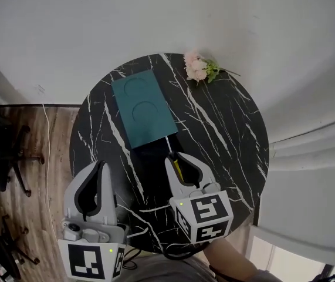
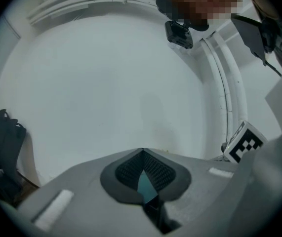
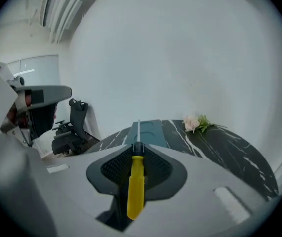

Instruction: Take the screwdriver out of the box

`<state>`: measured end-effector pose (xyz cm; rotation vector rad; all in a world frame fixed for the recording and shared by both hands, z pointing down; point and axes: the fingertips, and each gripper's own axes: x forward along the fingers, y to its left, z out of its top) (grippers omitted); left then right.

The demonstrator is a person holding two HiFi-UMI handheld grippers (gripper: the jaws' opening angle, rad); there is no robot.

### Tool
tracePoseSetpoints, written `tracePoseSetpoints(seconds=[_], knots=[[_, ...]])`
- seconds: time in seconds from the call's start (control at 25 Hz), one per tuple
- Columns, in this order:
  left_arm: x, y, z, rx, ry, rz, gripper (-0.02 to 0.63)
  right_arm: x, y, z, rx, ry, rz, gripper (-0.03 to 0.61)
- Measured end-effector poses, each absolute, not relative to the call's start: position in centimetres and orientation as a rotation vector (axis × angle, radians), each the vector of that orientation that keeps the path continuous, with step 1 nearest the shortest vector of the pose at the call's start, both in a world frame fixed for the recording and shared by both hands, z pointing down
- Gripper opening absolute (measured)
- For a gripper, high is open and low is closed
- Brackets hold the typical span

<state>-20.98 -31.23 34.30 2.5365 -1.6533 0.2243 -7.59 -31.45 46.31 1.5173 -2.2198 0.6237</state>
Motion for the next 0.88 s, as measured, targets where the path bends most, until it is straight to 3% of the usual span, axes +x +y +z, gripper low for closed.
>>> tracePoseSetpoints(seconds=[0.52, 0.88], knots=[[-15.7, -25.6, 26.6, 2.694, -1.809, 0.149, 0.0, -0.8, -26.3, 28.1, 1.744, -2.442, 0.199, 0.095], [-10.2, -23.1, 23.6, 2.781, -1.781, 0.068, 0.002, 5.8, -22.2, 23.1, 1.87, -2.435, 0.047, 0.095]])
